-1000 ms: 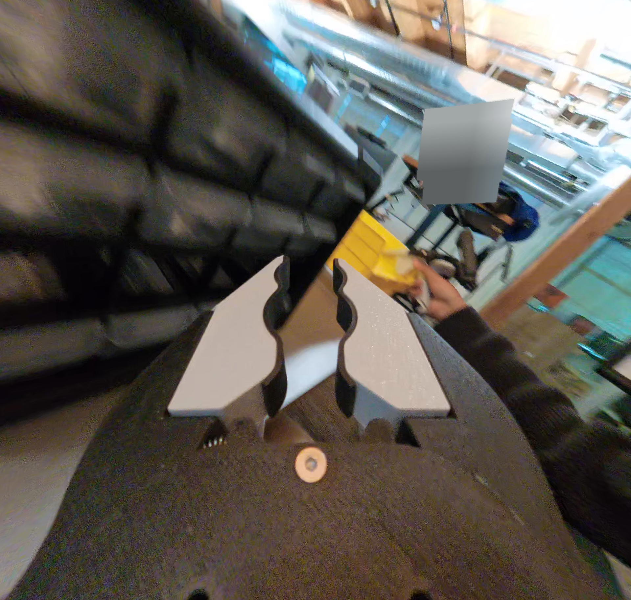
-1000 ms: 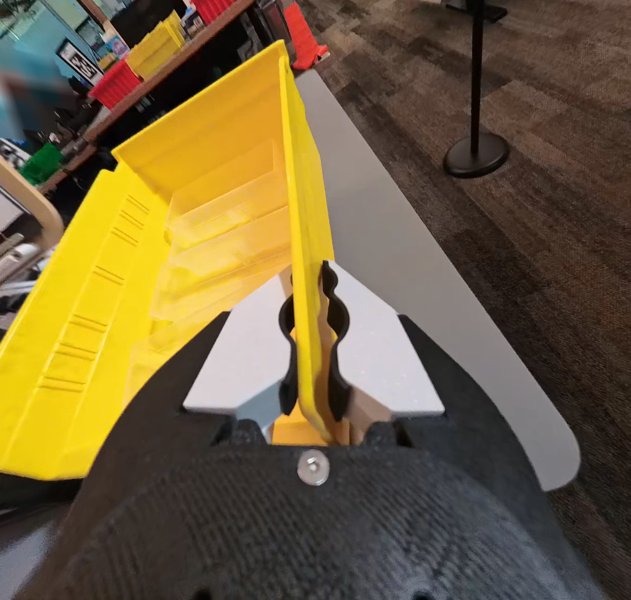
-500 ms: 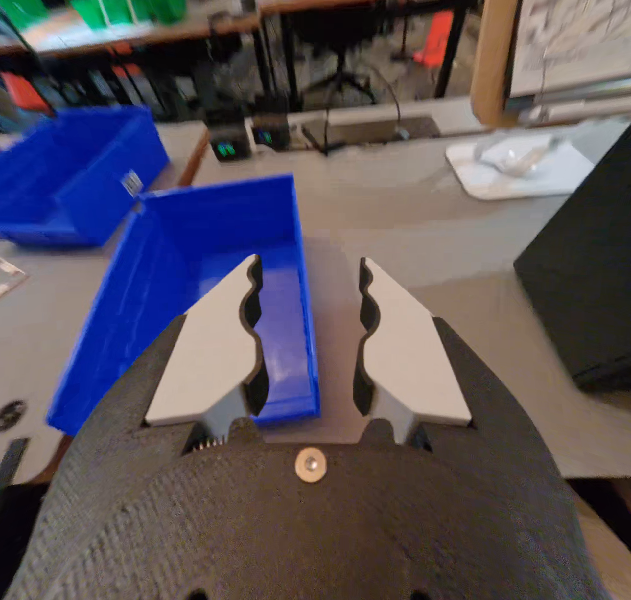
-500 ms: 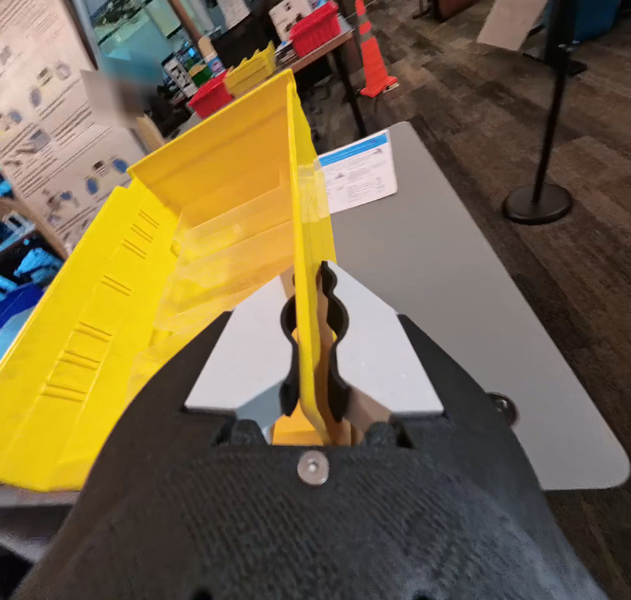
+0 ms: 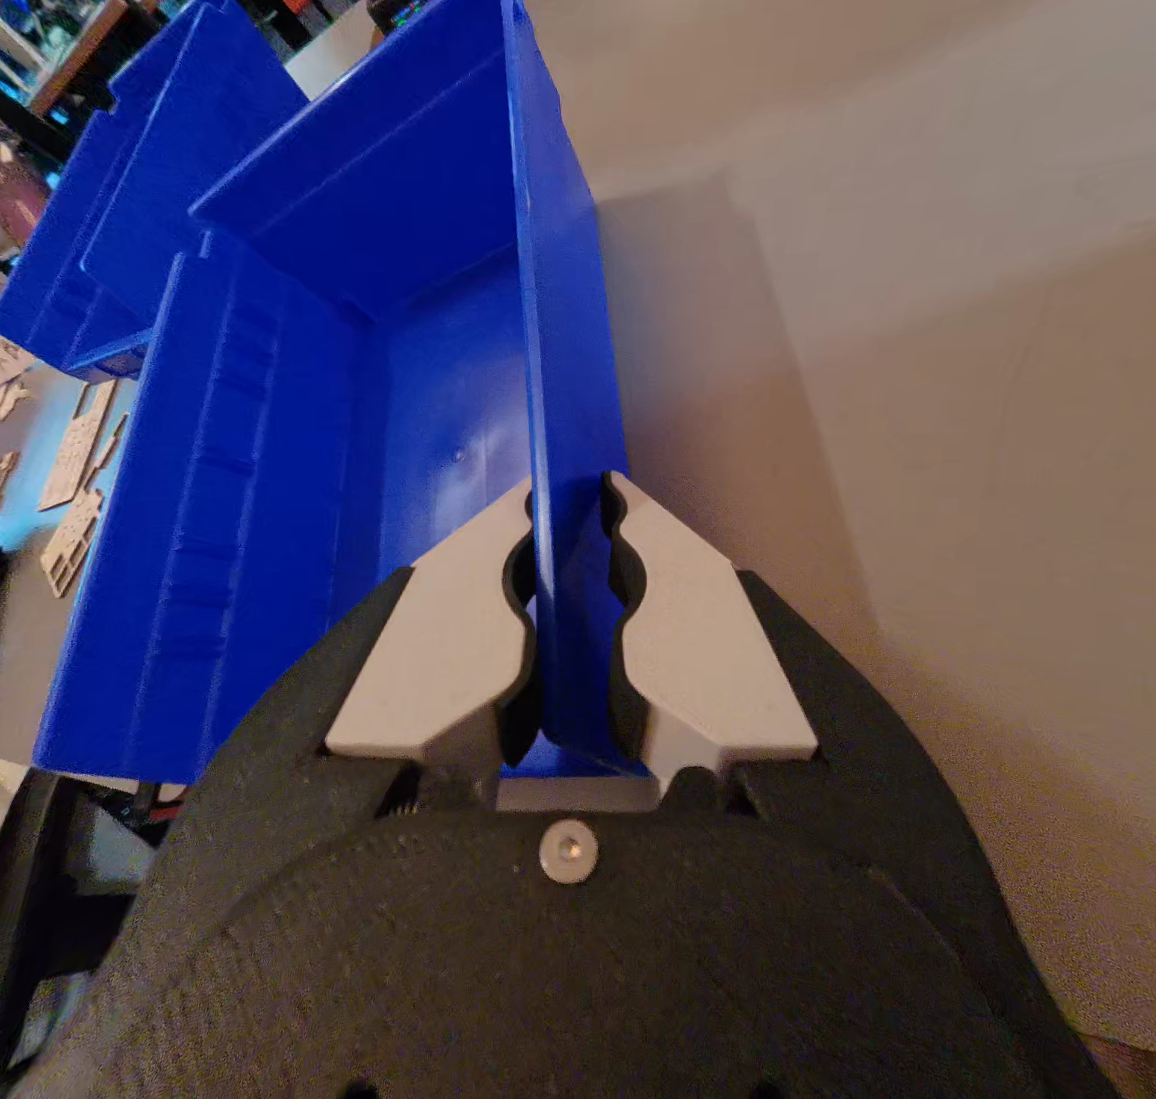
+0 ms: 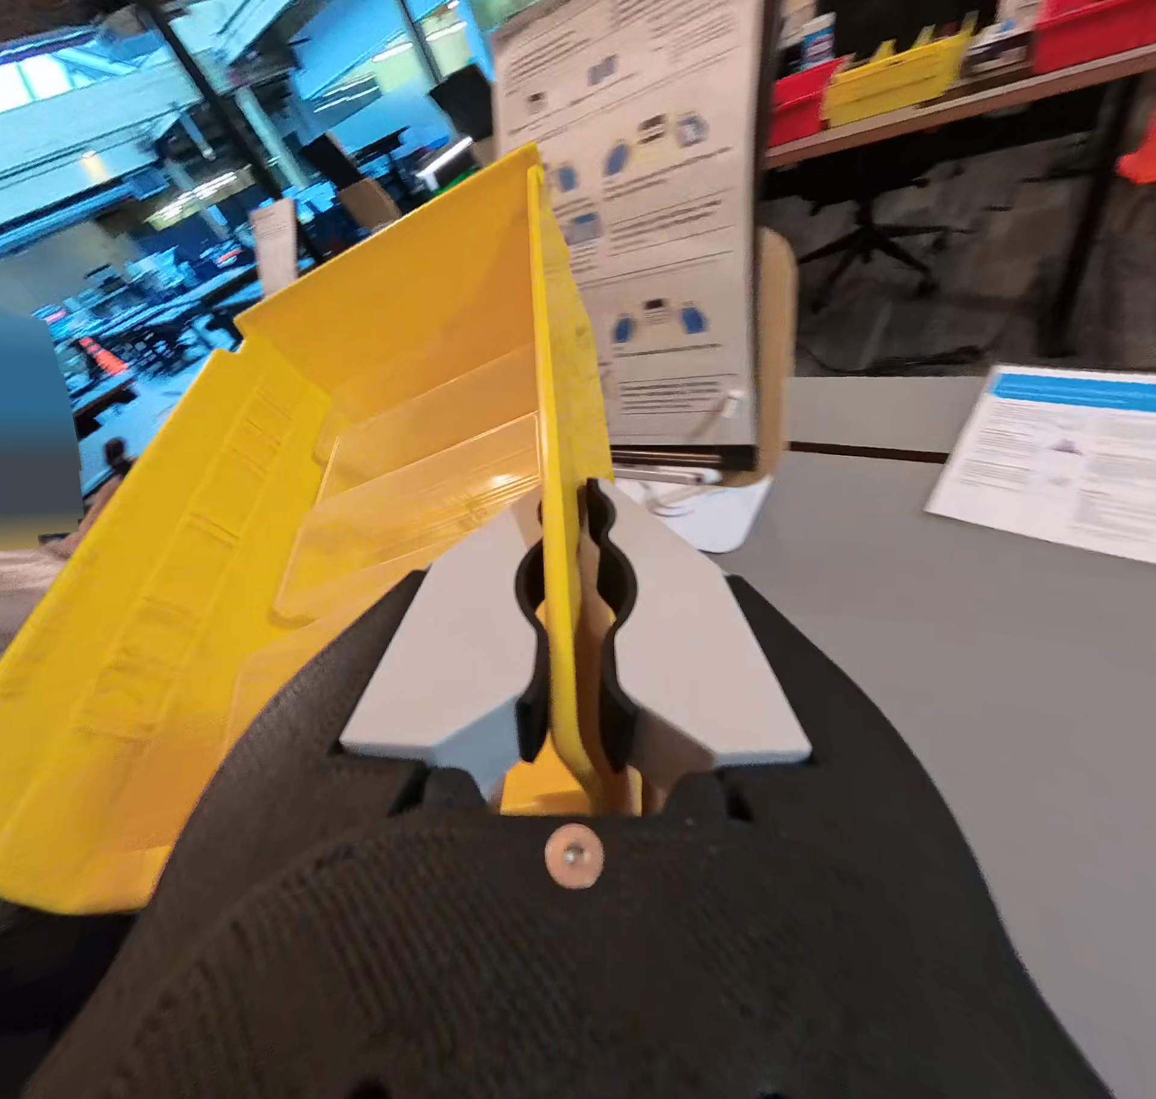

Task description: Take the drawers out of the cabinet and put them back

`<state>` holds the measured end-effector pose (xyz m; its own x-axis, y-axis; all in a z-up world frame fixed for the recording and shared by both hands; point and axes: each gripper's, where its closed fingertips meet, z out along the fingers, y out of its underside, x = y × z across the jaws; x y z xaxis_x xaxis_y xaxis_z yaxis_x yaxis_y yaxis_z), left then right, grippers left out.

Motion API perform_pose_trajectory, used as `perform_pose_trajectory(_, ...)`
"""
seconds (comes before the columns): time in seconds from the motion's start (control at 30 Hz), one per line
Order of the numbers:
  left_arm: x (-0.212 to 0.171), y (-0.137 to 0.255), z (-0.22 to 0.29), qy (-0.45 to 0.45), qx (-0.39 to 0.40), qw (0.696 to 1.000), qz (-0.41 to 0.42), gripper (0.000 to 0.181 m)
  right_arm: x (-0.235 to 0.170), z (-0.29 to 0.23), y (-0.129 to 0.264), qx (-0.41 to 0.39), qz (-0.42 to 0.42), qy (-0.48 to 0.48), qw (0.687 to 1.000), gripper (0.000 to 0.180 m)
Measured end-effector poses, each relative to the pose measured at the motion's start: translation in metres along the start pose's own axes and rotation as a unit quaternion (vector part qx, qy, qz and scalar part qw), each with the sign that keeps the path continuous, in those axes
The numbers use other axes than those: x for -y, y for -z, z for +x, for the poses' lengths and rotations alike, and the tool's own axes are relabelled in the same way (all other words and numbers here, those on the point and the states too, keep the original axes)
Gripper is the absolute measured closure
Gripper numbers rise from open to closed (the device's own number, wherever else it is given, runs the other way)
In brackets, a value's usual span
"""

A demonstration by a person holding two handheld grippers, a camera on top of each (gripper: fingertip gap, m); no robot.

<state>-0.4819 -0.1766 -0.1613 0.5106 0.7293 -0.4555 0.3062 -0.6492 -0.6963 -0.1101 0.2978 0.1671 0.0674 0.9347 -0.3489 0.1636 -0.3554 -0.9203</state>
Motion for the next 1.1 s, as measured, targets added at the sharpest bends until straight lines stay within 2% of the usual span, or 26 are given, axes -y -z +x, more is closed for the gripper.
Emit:
perform_pose_trajectory(0.1, 0.004, 0.000, 0.001, 0.042, -0.039, 0.998, 0.014, 0.177, -0.003, -0.055, -0.039, 0.056, -0.026, 0.012, 0.998, 0.176)
perform_pose_trajectory(0.23, 0.010, 0.012, -0.019, 0.045, -0.035, 0.998, 0.026, 0.176, -0.021, -0.128, -0.101, 0.124, -0.059, 0.026, 0.990, 0.175)
perform_pose_trajectory(0.4, 0.023, 0.049, -0.070, 0.081, -0.023, 0.995, 0.057, 0.175, -0.036, -0.209, -0.177, 0.189, -0.057, 0.005, 0.980, 0.176)
perform_pose_trajectory(0.5, 0.031, 0.085, -0.117, 0.101, 0.019, 0.991, 0.084, 0.175, -0.044, -0.249, -0.222, 0.194, -0.046, -0.041, 0.979, 0.176)
perform_pose_trajectory(0.67, 0.034, 0.152, -0.181, 0.145, 0.071, 0.977, 0.139, 0.179, -0.074, -0.298, -0.286, 0.121, -0.020, -0.078, 0.989, 0.175)
perform_pose_trajectory(0.83, 0.022, 0.184, -0.208, 0.152, 0.110, 0.972, 0.140, 0.178, -0.134, -0.332, -0.351, 0.084, -0.033, -0.041, 0.995, 0.176)
perform_pose_trajectory(1.1, 0.029, 0.186, -0.207, 0.154, 0.099, 0.970, 0.159, 0.177, -0.271, -0.333, -0.423, 0.045, -0.075, -0.055, 0.995, 0.175)
